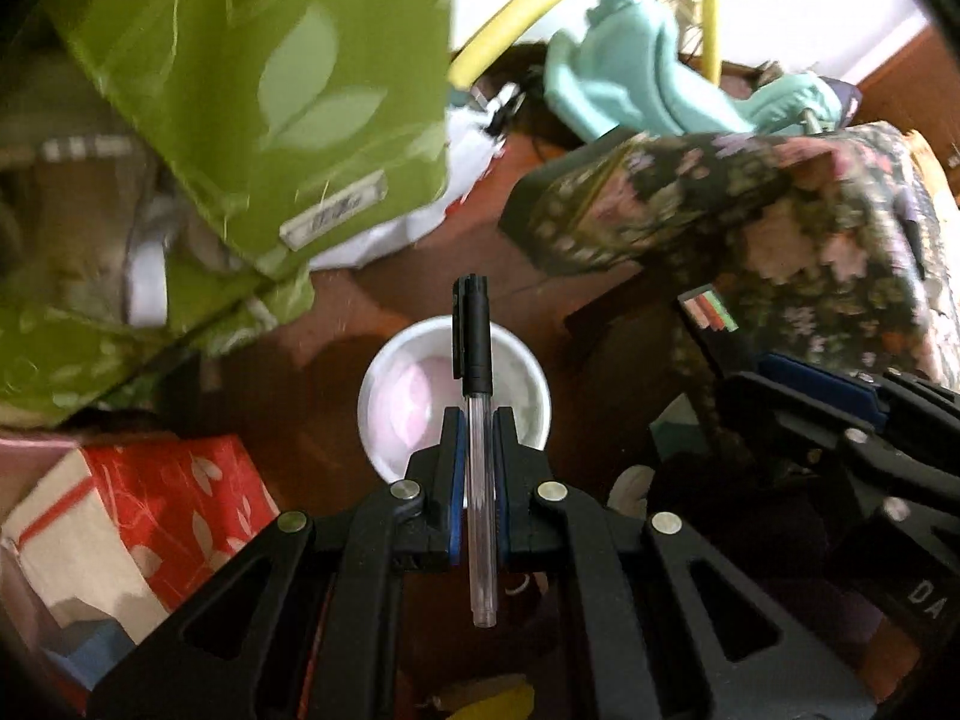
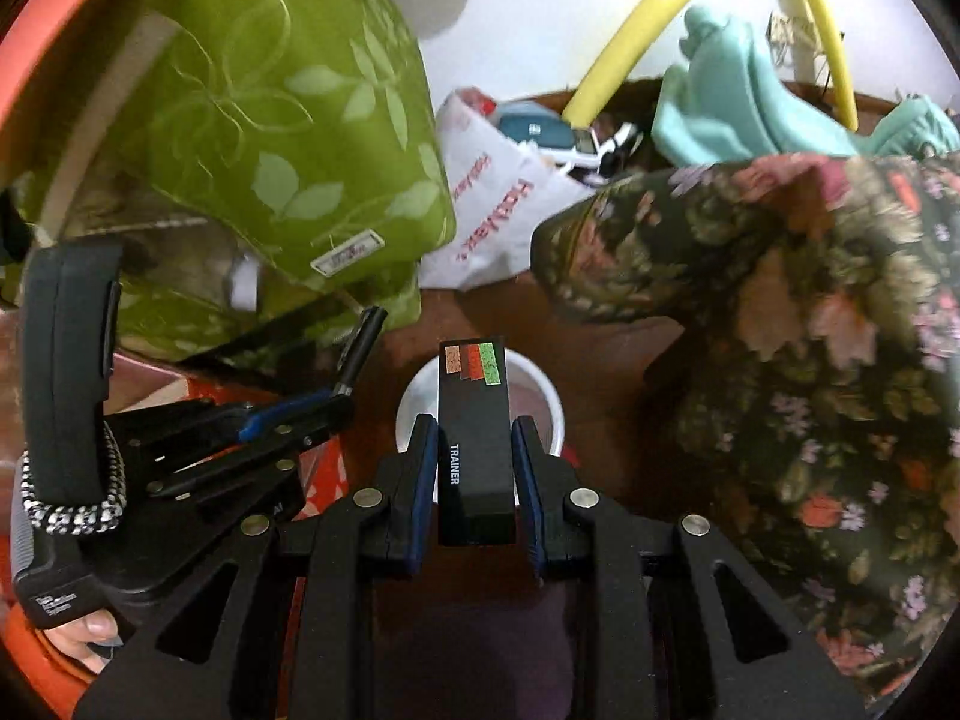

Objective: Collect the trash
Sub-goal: 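Carry pen and USB stick to the white bin and open both grippers, then move both grippers back over the items on the bed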

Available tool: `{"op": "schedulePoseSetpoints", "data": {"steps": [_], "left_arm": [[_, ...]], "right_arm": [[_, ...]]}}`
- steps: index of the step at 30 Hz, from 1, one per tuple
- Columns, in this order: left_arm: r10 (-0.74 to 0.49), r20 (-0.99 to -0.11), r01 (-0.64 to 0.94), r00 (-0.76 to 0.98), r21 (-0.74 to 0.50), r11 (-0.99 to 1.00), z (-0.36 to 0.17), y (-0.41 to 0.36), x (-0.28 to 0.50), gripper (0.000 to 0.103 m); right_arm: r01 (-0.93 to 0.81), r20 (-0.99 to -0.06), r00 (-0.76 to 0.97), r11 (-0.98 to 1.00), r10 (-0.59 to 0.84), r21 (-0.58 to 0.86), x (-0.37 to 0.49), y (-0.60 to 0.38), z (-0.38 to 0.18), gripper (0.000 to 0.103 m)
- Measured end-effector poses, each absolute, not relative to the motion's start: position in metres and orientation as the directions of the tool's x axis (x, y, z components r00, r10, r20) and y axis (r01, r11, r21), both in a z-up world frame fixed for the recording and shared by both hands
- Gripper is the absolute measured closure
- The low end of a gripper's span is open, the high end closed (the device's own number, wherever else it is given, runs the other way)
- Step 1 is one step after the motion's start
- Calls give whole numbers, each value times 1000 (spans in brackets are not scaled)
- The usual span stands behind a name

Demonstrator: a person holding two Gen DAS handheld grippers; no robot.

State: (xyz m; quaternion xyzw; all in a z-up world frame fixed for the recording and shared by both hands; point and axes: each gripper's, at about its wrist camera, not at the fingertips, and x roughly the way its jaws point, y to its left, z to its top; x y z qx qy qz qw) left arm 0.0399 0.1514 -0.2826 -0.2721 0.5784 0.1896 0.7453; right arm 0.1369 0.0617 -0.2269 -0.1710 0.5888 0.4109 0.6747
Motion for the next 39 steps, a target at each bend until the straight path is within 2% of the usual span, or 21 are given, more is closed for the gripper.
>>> {"op": "schedulePoseSetpoints", "data": {"steps": [8,11,12,13,24,39], "left_arm": [[-80,-971,-653,227,-213,727,-307,171,37,96],[-93,-970,-666,225,-223,712,-307,175,36,85],[-92,-970,-667,226,-223,711,-307,175,35,77],[-84,-970,-666,226,-217,714,-306,175,35,75],[-40,-963,-635,266,-206,745,-276,166,29,74],[37,-934,-572,355,-186,799,-206,117,34,74]], "right_arm": [[-752,-937,-76,598,340,278,139,81,-239,79],[-737,-935,-125,601,331,311,143,86,-243,69],[-732,-936,-132,605,328,315,144,86,-243,64],[-732,-936,-126,607,328,311,144,86,-243,63],[-762,-943,-50,598,328,249,134,66,-222,63],[-727,-898,102,648,428,227,141,-1,-159,63]]}}
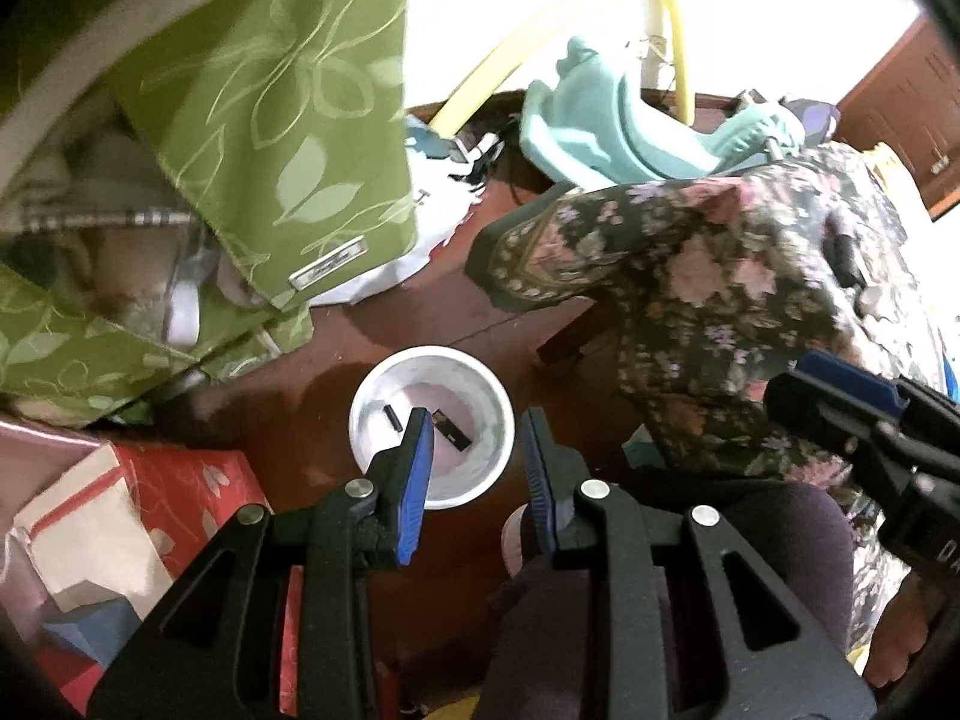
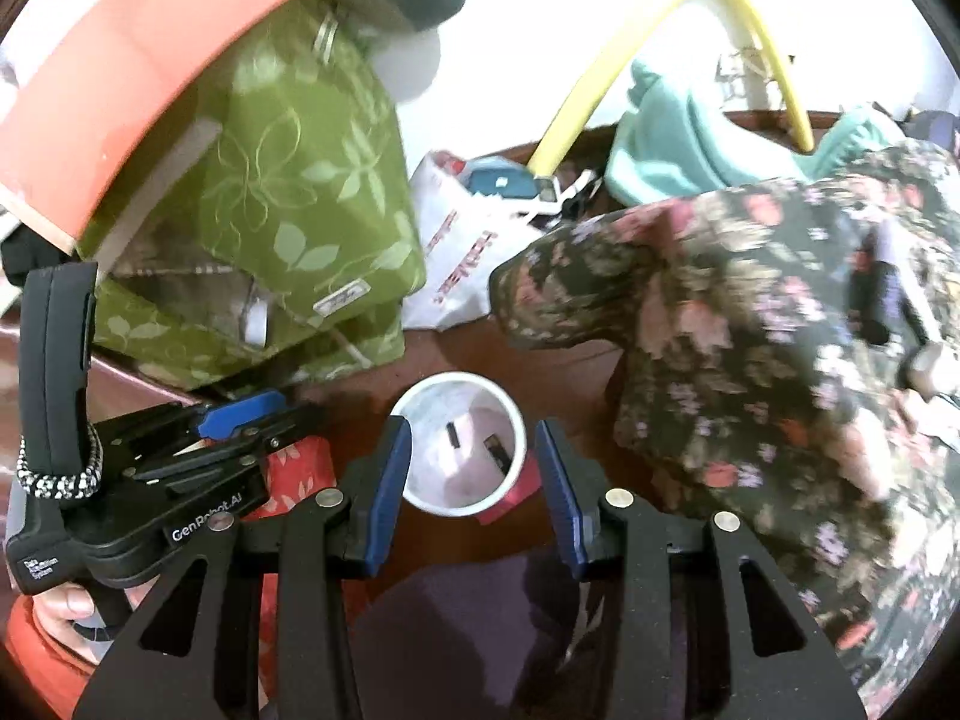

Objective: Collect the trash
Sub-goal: 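Move both grippers back over the items on the bed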

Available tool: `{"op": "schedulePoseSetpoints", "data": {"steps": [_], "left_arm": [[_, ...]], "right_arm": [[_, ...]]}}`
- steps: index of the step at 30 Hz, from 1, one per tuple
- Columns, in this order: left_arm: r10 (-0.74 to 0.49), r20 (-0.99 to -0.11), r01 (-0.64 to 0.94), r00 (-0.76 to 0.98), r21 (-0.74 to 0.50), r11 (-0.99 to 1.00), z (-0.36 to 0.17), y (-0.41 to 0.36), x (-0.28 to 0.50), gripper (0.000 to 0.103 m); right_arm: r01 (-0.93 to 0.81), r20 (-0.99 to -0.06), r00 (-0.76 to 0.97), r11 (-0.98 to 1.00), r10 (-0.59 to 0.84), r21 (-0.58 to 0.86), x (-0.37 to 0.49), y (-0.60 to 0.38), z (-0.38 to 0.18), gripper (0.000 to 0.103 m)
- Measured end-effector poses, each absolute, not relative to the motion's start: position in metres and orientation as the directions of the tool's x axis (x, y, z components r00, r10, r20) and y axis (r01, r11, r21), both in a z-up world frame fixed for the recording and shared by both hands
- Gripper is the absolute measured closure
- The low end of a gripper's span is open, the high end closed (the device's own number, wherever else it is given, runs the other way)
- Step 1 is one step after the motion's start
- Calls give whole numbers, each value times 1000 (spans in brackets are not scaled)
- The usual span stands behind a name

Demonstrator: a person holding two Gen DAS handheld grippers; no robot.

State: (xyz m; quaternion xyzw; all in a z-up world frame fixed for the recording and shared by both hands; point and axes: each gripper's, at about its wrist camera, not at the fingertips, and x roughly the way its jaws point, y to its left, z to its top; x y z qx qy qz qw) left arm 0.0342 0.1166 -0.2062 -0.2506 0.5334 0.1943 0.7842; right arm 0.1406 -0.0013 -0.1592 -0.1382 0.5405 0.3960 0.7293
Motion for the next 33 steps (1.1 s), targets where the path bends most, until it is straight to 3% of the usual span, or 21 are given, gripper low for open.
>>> {"op": "schedulePoseSetpoints", "data": {"steps": [18,20,22,24,33], "left_arm": [[48,-860,-383,508,-175,907,-124,5,118,70],[35,-858,-354,512,-173,919,-121,-10,134,67],[29,-858,-323,513,-161,932,-120,-26,150,58],[15,-859,-294,511,-158,943,-121,-38,164,55],[-40,-880,-217,474,-161,963,-140,-75,215,55]], "right_arm": [[-583,-820,357,792,448,179,195,-144,-92,63],[-559,-818,377,811,434,172,205,-165,-89,59],[-528,-815,404,833,416,164,216,-186,-88,48],[-503,-813,425,850,399,155,226,-204,-88,45],[-478,-852,376,864,363,157,265,-248,-114,45]]}}
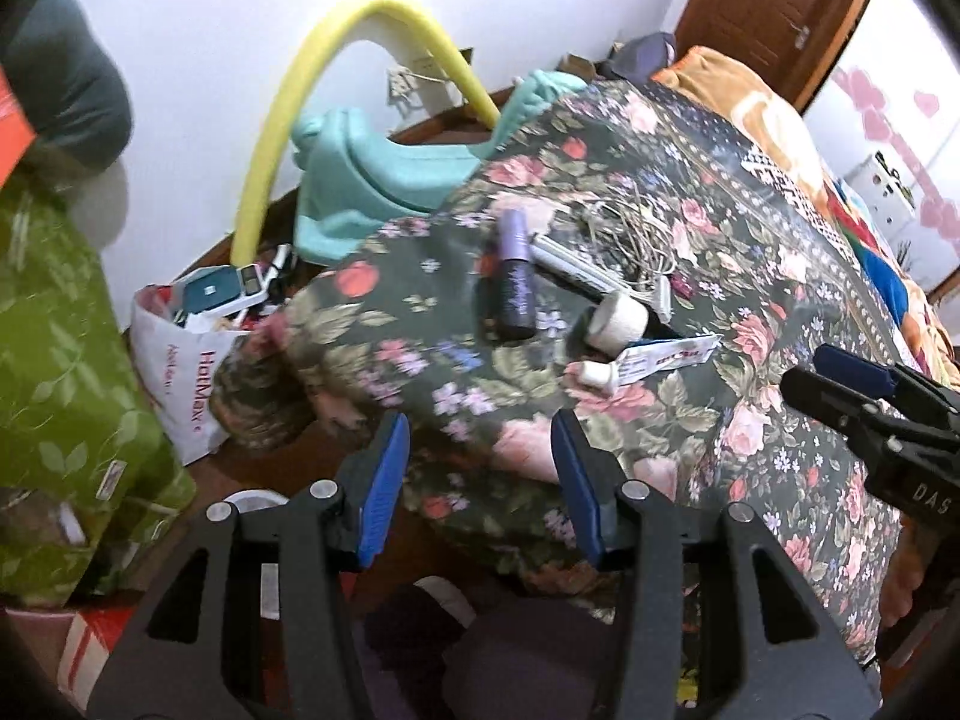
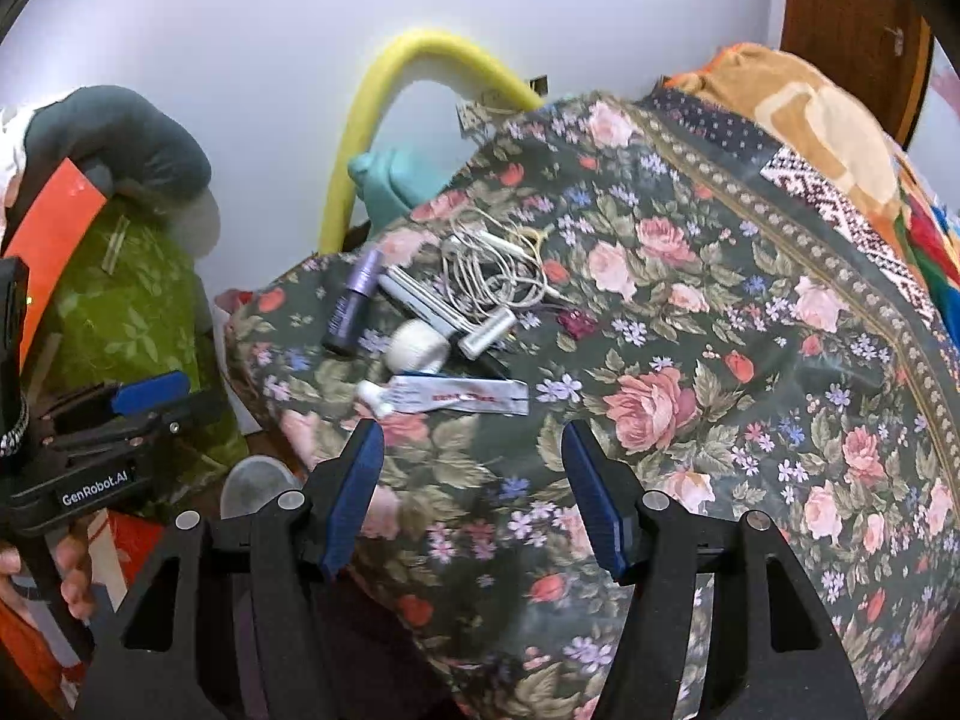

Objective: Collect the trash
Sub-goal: 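Move both grippers back over the items on the bed, then grasp the purple spray bottle with the left gripper while the right gripper grasps the toothpaste tube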

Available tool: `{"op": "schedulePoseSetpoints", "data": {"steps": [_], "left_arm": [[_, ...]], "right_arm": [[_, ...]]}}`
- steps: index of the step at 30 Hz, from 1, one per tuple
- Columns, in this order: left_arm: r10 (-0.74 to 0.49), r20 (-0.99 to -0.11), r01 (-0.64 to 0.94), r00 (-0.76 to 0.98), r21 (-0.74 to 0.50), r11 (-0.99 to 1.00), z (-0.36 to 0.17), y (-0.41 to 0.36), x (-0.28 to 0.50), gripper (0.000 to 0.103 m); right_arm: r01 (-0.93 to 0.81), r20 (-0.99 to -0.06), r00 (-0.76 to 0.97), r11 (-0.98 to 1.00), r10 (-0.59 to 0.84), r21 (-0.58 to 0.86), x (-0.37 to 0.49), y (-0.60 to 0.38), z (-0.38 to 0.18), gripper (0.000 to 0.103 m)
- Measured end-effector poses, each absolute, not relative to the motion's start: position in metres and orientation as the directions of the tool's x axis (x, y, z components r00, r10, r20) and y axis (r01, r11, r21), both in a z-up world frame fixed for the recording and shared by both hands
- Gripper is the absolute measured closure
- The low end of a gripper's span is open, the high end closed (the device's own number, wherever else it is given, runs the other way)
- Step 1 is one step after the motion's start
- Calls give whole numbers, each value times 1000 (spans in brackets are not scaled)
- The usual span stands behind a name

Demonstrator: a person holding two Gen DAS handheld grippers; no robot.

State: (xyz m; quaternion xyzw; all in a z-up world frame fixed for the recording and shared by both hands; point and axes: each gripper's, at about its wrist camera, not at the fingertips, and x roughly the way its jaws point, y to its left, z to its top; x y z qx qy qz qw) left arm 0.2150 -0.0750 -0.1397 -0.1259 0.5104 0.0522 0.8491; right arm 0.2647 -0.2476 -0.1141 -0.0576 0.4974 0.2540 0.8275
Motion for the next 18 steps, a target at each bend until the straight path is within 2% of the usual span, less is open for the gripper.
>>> {"op": "schedulePoseSetpoints", "data": {"steps": [10,15,18], "left_arm": [[-56,-903,-213,426,-160,964,-163,-77,251,55],[-61,-909,-230,413,-169,959,-171,-70,258,55],[-70,-913,-228,402,-174,958,-176,-69,263,55]], "right_arm": [[-640,-894,276,761,351,101,297,-222,-151,45],[-686,-904,227,718,363,116,312,-203,-165,45],[-699,-911,153,694,384,175,320,-197,-173,45]]}}
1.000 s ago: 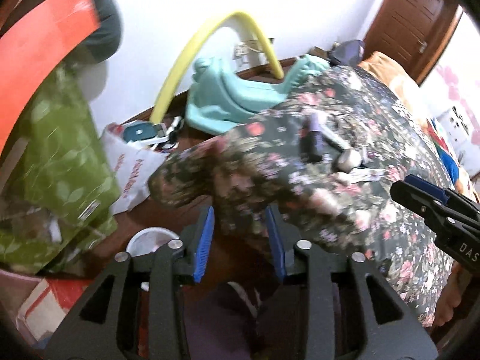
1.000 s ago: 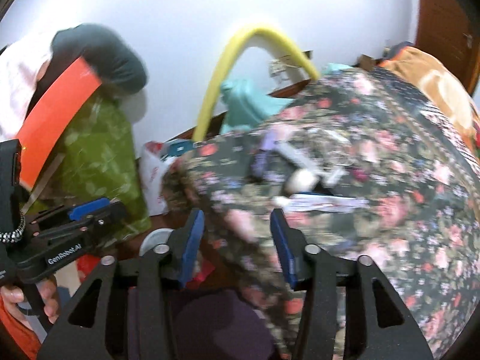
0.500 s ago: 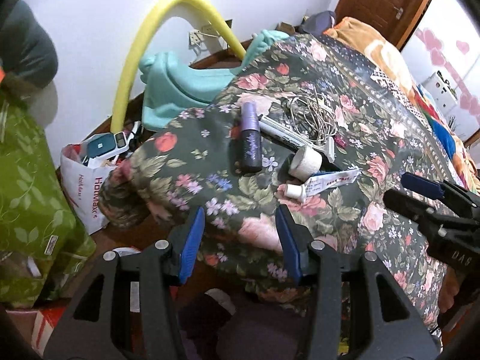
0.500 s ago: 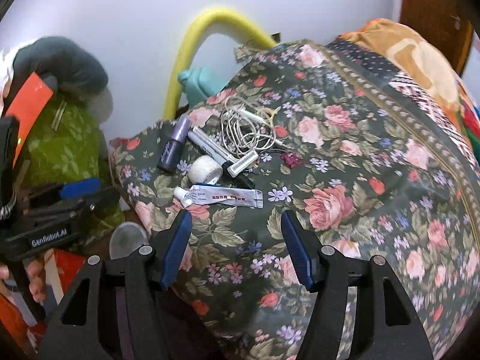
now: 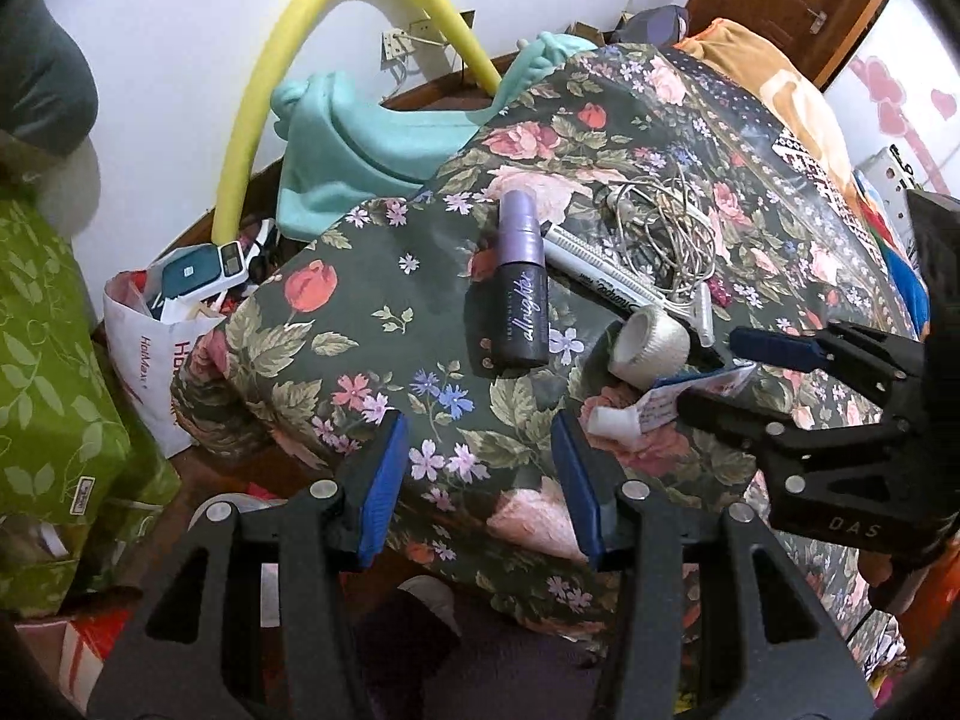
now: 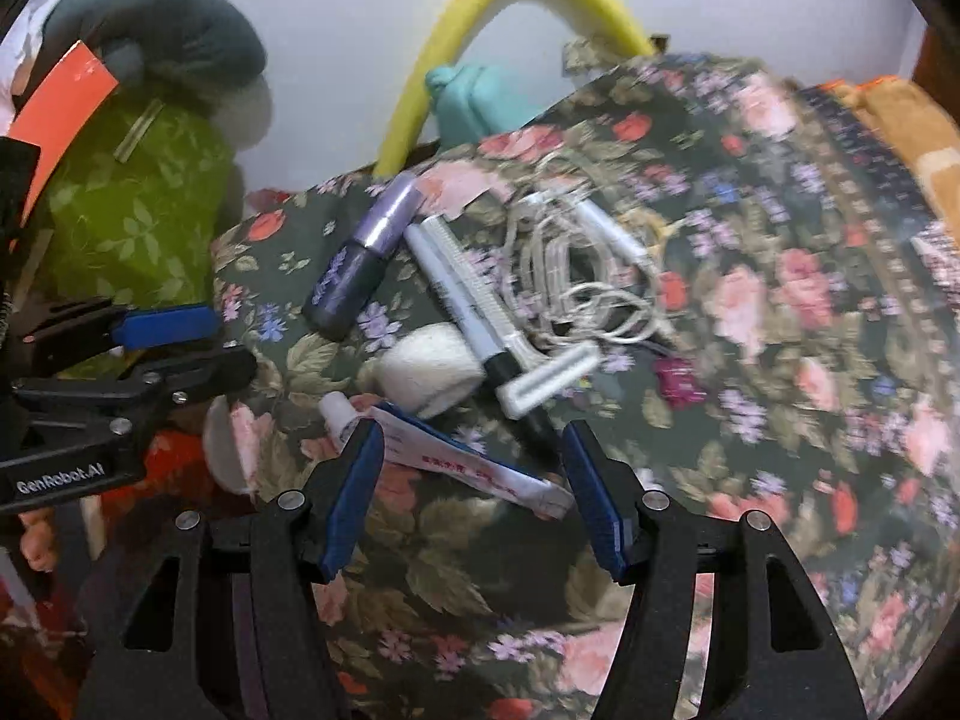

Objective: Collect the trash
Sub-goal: 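Grasp the purple spray bottle with the left gripper while the right gripper grasps the toothpaste tube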

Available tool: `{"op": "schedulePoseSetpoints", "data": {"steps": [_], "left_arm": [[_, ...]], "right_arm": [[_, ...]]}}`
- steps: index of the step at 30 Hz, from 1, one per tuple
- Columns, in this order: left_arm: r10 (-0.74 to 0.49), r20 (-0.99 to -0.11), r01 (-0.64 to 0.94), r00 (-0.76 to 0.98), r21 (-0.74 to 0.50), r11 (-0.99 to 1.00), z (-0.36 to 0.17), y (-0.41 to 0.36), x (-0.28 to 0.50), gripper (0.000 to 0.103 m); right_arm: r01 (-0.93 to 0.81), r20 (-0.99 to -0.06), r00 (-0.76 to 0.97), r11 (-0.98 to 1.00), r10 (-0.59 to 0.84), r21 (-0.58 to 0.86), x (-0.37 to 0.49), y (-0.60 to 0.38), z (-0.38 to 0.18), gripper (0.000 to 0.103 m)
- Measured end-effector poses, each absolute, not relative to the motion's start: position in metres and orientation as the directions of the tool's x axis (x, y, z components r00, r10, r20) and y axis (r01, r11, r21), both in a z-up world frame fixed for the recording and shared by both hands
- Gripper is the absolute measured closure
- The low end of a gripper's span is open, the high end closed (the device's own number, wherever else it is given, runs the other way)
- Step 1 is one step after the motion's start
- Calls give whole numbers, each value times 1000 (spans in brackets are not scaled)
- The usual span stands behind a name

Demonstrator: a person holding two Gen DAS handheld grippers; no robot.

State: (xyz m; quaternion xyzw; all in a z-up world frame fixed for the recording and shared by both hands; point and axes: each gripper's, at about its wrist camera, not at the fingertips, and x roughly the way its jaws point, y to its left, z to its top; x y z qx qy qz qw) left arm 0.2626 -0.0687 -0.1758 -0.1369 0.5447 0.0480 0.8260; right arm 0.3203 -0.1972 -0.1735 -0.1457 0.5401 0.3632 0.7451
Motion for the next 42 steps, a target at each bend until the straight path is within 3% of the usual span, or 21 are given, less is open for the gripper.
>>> {"op": "schedulePoseSetpoints", "data": {"steps": [9,14,15,16,17,25,35,38,40,42], "left_arm": [[-88,-916,-222,390,-187,957,-190,-73,295,55],[-33,-911,-255,411,-150,955,-203,-75,310,55],[-30,-910,-256,414,-148,955,-205,-76,311,58],[-28,-908,-254,418,-147,956,-205,-76,311,72],[-33,-906,-244,421,-148,958,-205,-78,311,76],[-41,-915,-192,400,-127,973,-197,-86,289,78],[-97,-927,-129,363,-153,980,-190,-107,262,78],[-100,-930,-134,353,-156,979,-194,-108,266,75],[-115,-928,-136,354,-173,975,-196,-107,270,67],[-114,-927,-141,357,-174,975,-197,-105,274,67]], "right_arm": [[-747,-920,112,642,376,171,312,-198,-181,46],[-748,-925,146,651,350,129,308,-201,-182,62],[-747,-925,142,652,352,133,308,-202,-182,70],[-746,-925,135,651,355,141,308,-203,-180,77],[-745,-925,127,650,358,149,308,-204,-179,78],[-715,-920,134,679,368,168,290,-218,-173,95],[-666,-926,125,722,357,188,283,-237,-166,95],[-661,-930,108,725,351,196,290,-223,-172,88],[-662,-928,105,722,357,202,295,-215,-175,81],[-667,-928,110,719,356,197,299,-208,-177,81]]}}
